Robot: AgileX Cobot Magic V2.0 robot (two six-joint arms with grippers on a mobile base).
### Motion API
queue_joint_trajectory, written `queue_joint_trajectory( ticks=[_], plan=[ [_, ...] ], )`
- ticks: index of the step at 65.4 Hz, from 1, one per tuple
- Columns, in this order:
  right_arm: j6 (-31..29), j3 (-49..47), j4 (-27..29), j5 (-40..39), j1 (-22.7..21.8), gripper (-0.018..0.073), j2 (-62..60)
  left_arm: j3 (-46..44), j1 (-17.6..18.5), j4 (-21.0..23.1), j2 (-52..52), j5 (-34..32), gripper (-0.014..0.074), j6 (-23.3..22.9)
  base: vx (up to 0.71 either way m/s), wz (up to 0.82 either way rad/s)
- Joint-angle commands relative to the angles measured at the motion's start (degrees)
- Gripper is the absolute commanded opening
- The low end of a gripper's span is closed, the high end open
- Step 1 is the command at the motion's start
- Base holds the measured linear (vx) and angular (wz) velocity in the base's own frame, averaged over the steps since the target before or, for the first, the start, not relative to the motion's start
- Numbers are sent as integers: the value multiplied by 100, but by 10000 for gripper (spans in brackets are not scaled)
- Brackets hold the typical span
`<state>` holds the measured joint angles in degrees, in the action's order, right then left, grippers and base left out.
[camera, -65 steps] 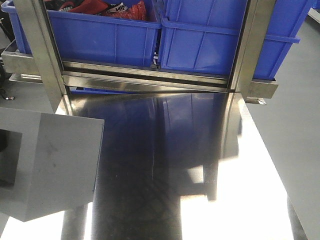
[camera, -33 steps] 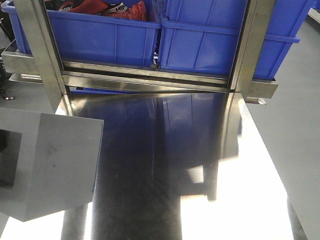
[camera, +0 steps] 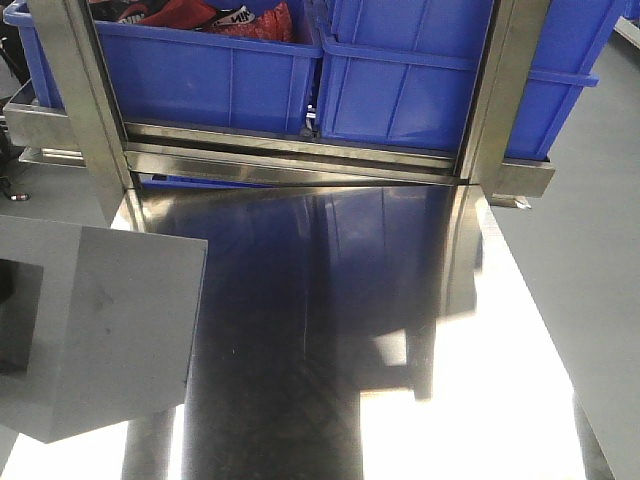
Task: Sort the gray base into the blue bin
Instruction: 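Hold the gray block in the left gripper while turning away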
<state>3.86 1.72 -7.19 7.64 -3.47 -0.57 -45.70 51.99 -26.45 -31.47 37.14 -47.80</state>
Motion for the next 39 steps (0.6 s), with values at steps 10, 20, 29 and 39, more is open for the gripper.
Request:
queue_joint_trajectory(
  ticks=[10,20,29,39],
  plan=[
    [-33,77,-52,-436,-8,-9,-85,-142,21,-157,-19,-505,3,-45,-5,-2],
    [-33,77,-52,-436,-8,-9,-85,-142,21,-157,-19,-505,3,-45,-15,-9],
    [-33,77,-52,-436,-8,-9,-85,-142,21,-157,-19,-505,3,-45,-23,-22],
    [-33,77,-52,-436,-8,-9,-85,-142,21,-157,-19,-505,3,-45,-24,-31]
  ],
)
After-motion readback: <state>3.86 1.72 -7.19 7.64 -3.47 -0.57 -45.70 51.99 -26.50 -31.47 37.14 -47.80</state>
